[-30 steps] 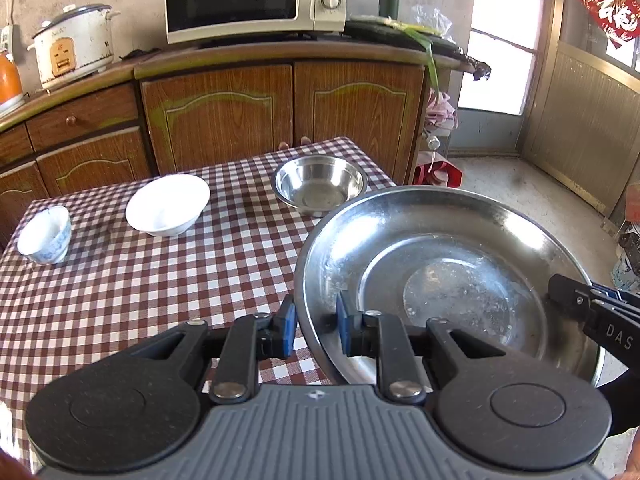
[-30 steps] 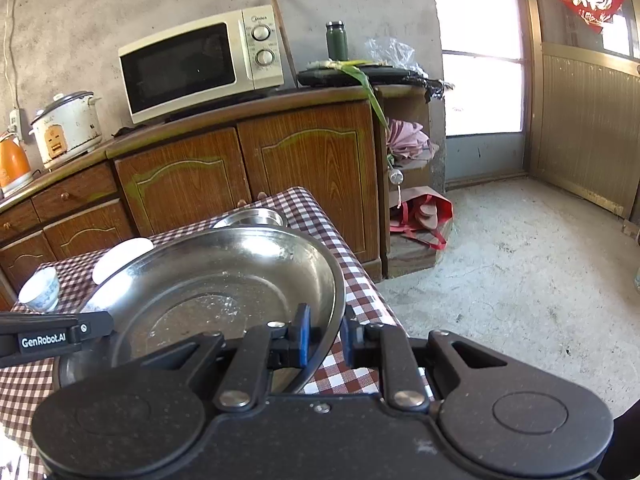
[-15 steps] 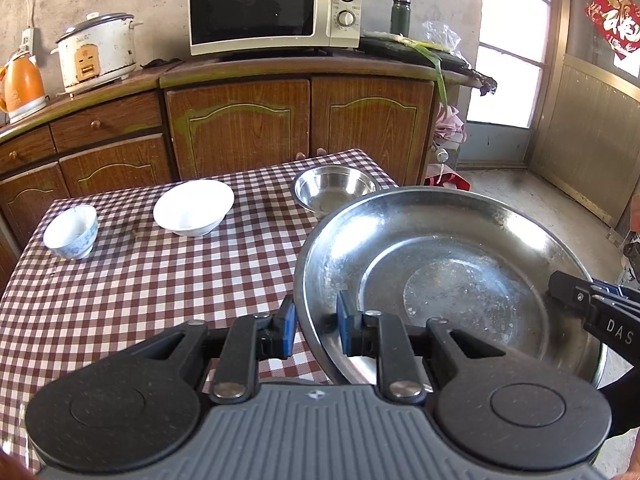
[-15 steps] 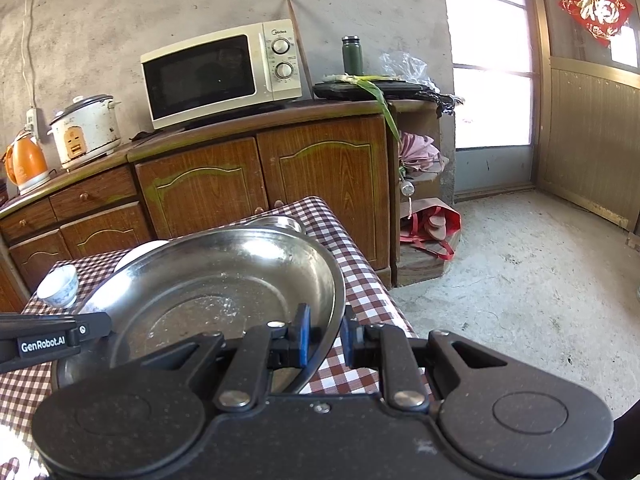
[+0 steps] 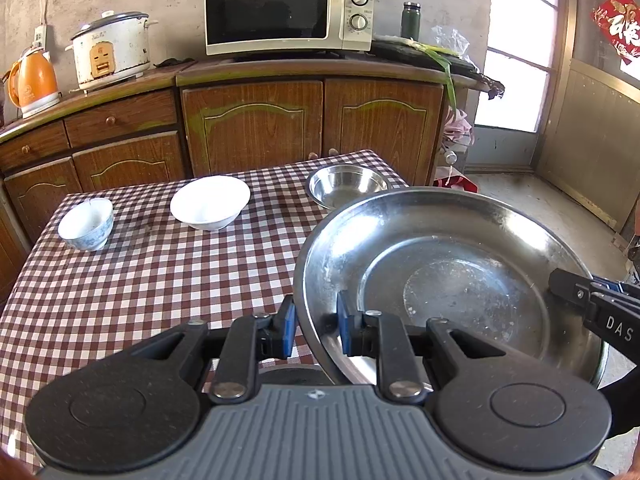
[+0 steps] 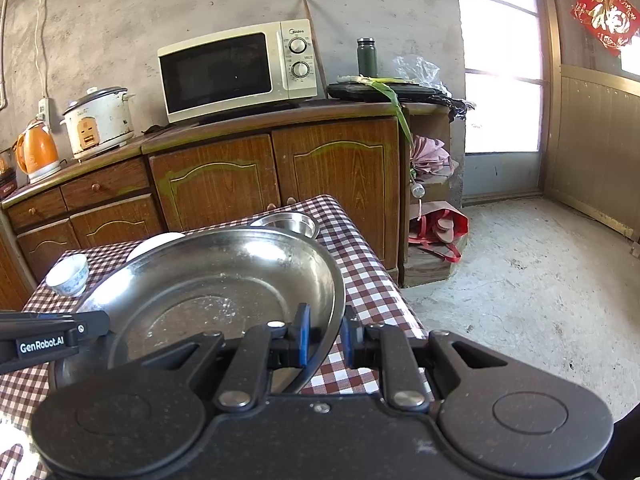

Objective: Organize plates and bowls

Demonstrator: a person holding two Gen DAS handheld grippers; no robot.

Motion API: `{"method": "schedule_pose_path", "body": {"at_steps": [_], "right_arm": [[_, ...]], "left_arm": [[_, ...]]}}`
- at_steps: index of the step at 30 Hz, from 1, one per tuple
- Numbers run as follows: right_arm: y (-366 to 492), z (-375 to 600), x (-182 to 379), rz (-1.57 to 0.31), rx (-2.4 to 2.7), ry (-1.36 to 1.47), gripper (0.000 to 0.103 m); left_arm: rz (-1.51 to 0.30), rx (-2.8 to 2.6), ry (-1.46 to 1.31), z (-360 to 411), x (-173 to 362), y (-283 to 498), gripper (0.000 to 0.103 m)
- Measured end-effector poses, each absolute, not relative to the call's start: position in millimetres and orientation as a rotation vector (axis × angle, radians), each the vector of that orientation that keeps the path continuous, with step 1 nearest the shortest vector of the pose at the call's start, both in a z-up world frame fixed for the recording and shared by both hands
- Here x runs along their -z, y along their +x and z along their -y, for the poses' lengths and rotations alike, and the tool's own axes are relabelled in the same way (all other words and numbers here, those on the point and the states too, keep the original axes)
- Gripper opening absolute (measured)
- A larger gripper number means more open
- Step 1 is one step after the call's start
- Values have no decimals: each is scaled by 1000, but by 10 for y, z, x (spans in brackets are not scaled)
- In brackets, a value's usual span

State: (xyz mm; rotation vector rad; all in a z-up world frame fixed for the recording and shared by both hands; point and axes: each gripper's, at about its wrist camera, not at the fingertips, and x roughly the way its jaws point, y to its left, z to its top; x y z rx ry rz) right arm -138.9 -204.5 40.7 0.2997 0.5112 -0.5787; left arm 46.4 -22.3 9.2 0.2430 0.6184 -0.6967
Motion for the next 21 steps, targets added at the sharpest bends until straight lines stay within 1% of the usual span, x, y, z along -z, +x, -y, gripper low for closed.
{"method": "schedule_pose_path", "body": {"at_steps": [21], "right_arm": [[-1366, 1924, -386, -527, 538, 280, 21]], "left_arm": [[-623, 660, 231, 68, -65, 422, 22]]}}
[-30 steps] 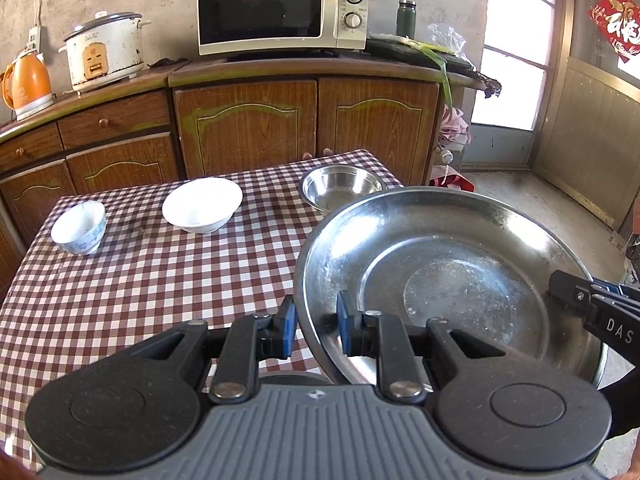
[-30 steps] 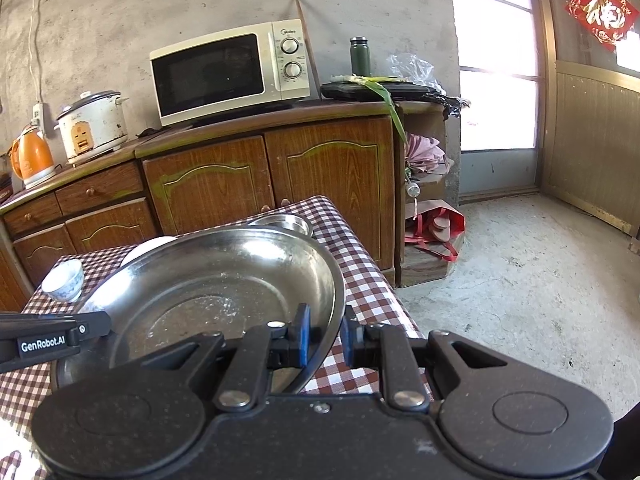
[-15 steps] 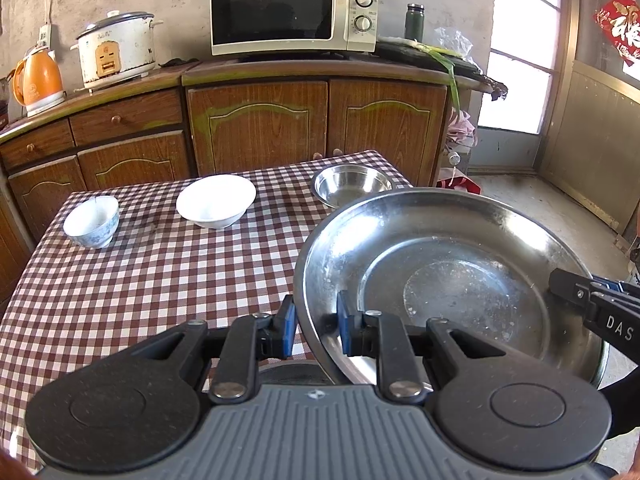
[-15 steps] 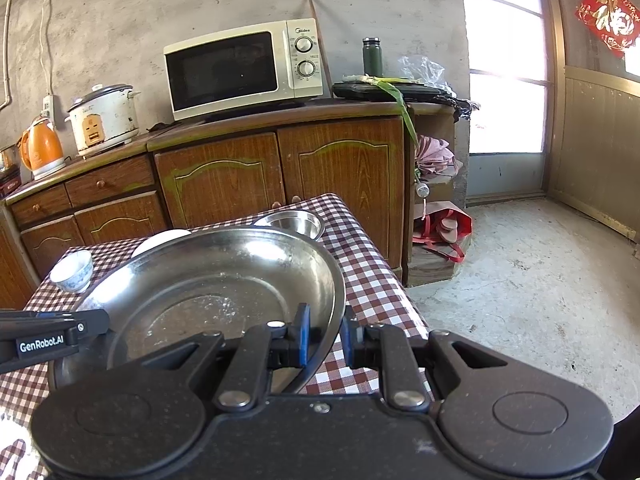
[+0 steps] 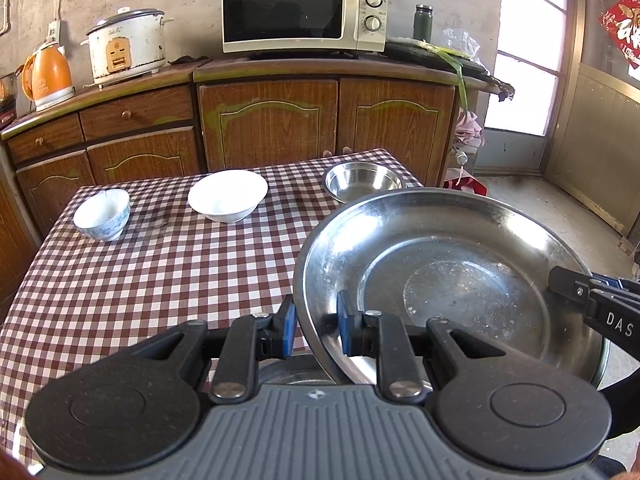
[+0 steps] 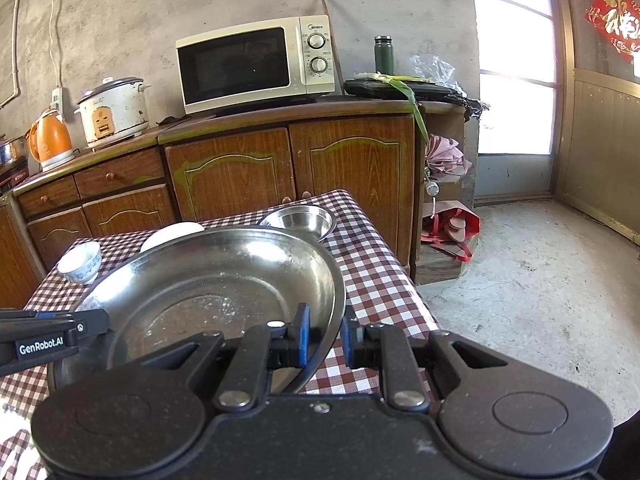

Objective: Organize plates and bowls

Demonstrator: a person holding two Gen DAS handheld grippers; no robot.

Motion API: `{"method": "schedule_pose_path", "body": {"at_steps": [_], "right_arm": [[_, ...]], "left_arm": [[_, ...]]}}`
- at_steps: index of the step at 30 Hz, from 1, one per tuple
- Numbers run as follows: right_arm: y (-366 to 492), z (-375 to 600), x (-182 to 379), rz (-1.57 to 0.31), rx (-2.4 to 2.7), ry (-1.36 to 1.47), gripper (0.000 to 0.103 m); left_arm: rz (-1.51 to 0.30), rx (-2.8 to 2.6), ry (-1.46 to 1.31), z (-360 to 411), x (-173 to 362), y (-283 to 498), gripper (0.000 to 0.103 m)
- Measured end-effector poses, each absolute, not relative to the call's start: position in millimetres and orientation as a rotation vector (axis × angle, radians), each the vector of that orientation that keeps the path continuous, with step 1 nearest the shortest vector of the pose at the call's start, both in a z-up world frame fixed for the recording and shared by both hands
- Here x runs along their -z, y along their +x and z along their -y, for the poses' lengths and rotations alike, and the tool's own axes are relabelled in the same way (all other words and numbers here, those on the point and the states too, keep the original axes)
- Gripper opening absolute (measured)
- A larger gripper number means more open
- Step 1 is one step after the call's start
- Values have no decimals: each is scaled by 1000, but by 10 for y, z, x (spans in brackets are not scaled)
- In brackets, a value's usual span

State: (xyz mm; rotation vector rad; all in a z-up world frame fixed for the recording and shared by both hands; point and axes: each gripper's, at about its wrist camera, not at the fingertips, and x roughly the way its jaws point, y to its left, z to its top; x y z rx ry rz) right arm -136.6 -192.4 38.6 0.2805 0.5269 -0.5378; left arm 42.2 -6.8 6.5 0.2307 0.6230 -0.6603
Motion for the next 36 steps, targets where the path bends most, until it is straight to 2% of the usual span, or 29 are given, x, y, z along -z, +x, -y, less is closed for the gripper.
{"method": "schedule_pose_path", "body": {"at_steps": [36], "right_arm": [[-1165, 1606, -128, -602, 455, 261, 21]], "left_arm": [[-673, 574, 230, -293, 153, 462, 22]]}}
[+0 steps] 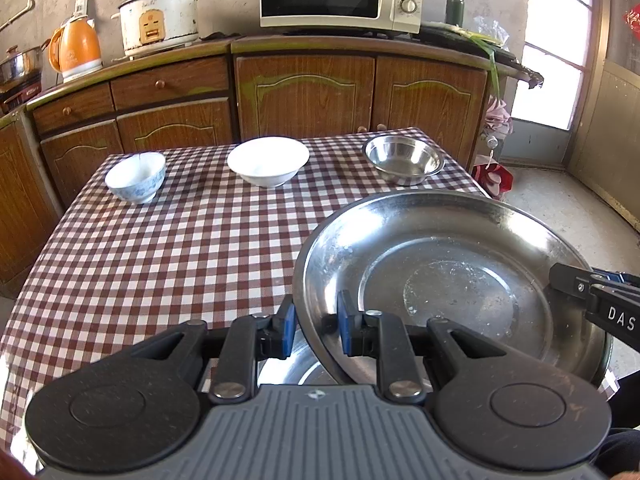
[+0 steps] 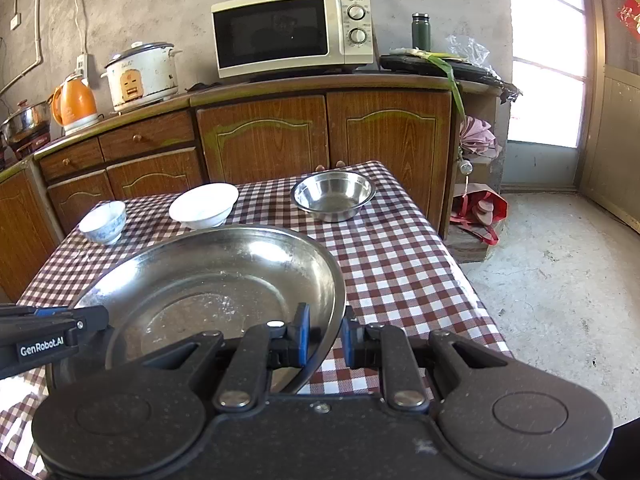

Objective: Organize plates and bowls

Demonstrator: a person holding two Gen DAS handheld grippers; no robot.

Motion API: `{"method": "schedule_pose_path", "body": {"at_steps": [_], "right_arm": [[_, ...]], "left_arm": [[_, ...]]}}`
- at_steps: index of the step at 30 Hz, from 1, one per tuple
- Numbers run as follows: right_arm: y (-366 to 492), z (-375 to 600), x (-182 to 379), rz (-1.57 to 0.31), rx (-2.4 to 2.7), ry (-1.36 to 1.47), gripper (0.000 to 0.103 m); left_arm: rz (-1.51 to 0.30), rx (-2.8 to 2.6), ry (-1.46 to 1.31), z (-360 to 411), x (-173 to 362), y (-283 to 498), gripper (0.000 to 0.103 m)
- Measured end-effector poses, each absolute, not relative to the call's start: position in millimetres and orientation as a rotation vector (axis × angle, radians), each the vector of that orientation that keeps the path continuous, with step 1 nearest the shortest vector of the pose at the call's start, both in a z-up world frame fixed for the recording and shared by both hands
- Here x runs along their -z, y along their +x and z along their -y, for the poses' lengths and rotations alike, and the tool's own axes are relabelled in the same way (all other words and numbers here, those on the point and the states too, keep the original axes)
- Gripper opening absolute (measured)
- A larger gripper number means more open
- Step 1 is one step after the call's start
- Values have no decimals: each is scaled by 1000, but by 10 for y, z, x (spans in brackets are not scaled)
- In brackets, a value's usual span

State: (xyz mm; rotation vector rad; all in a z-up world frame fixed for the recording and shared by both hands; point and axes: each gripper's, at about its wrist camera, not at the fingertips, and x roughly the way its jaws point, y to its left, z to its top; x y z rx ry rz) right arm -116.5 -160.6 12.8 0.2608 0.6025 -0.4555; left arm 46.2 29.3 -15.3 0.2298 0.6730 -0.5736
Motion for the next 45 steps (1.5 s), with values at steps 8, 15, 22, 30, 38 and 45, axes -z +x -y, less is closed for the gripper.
{"method": "schedule_pose_path", "body": {"at_steps": [8, 15, 22, 30, 38, 45], "right_arm": [[-1097, 1519, -61, -622, 439, 257, 22], [-1049, 1469, 18, -645, 428, 256, 22], [-1004, 1433, 112, -669, 416, 258, 22], [-933, 1383, 279, -708, 397, 267, 22], [-897, 1289, 495, -760, 380, 262, 22], [-879, 1239, 676, -801, 375, 268, 23]], "left_arm": [[-687, 555, 231, -360, 207, 498, 22], [-707, 544, 233, -392, 272, 519, 22], [-727, 534, 239, -425, 350, 545, 22], [-761, 518, 257, -469, 467, 600, 22], [-804, 510, 275, -550, 659, 614, 23], [-831, 513, 291, -587, 812, 636, 23]]}}
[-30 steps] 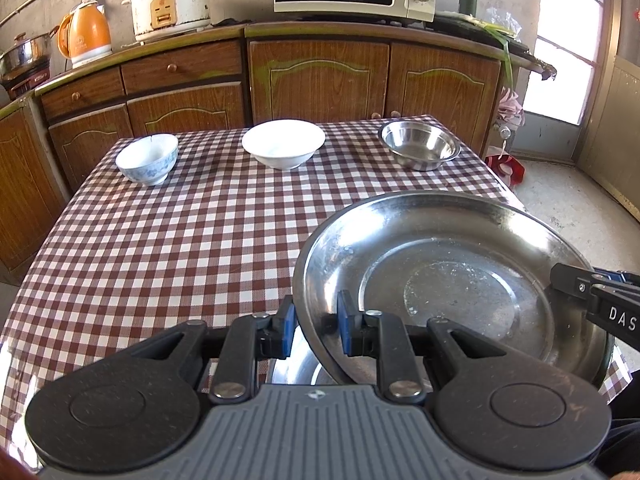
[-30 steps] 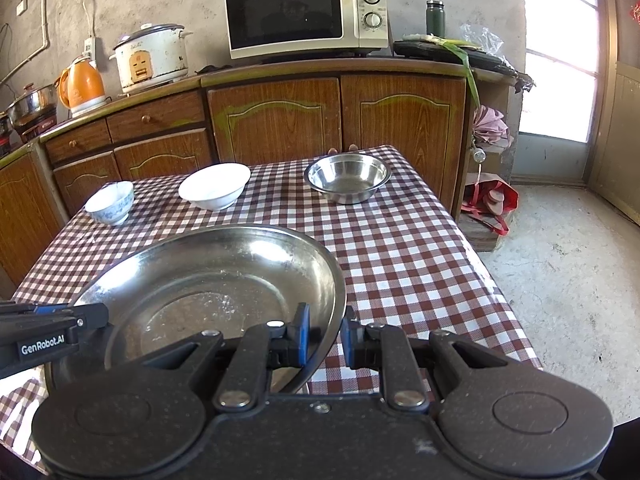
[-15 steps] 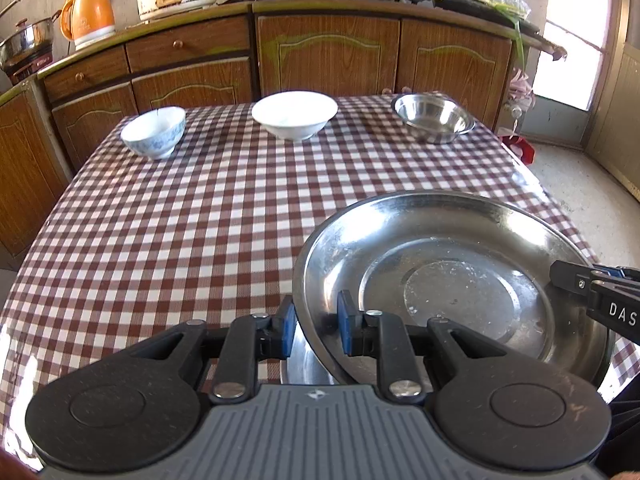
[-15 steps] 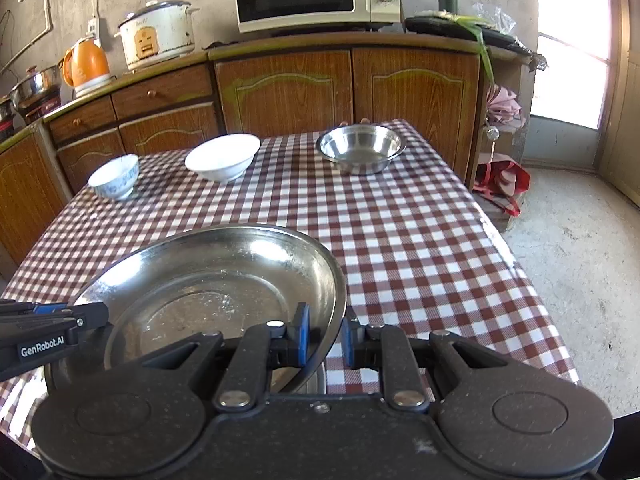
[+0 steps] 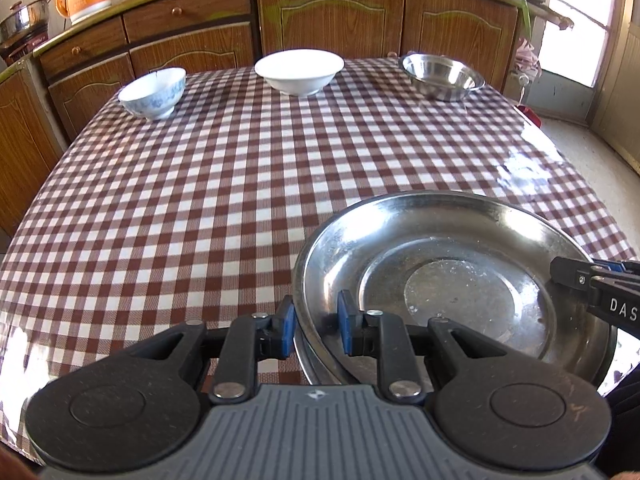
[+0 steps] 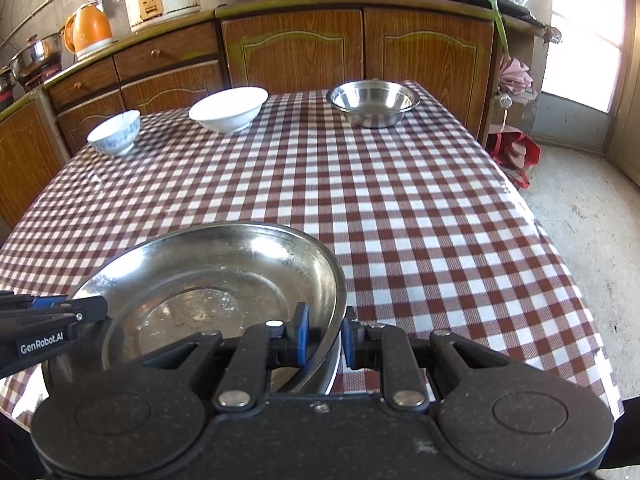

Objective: Organize plates and bowls

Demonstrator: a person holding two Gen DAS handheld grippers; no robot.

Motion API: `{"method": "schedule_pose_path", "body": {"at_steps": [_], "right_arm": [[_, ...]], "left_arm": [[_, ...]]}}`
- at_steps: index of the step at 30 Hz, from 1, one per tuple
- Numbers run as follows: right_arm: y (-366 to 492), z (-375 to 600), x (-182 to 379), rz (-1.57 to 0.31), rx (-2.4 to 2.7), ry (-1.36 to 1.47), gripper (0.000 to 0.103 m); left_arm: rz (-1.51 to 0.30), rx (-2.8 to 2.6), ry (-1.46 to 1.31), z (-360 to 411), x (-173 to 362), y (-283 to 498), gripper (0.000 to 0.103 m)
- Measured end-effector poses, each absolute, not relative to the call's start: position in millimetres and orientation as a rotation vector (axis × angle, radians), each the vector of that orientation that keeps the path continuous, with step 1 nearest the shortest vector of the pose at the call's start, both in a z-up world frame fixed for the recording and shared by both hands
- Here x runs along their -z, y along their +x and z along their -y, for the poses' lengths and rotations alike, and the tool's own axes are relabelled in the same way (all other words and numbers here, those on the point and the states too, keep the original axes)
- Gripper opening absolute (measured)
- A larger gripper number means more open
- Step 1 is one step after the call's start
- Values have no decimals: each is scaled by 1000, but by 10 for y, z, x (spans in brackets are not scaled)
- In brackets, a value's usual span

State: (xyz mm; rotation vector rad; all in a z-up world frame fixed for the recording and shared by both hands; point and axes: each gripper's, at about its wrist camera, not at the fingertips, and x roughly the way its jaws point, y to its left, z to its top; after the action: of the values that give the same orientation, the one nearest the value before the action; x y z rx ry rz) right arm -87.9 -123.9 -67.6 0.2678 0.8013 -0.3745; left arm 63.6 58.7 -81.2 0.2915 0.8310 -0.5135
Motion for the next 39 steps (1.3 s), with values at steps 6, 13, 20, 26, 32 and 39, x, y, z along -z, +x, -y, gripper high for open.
{"method": "schedule_pose_path", "body": {"at_steps": [6, 13, 20, 26, 32, 39], "right_arm": [[-842, 1234, 769, -817, 372, 267, 23], [-827, 1228, 800, -818, 365, 267, 25], [-833, 1266, 878, -828, 362, 285, 25], [-813, 1265, 926, -854, 364, 265, 26], [-878, 1339, 828, -815, 393, 272, 63], [-961, 1443, 801, -783, 445, 299, 66]], "left_arm": [[-832, 516, 295, -589, 899, 661, 23], [-821, 519, 301, -585, 928, 662, 24], [-809, 537, 348, -528, 998, 630, 26], [-823, 547, 315, -550, 994, 670, 27], [-834, 510, 266, -629, 966, 739, 33], [-849, 456, 214, -742, 962, 829, 48]]}}
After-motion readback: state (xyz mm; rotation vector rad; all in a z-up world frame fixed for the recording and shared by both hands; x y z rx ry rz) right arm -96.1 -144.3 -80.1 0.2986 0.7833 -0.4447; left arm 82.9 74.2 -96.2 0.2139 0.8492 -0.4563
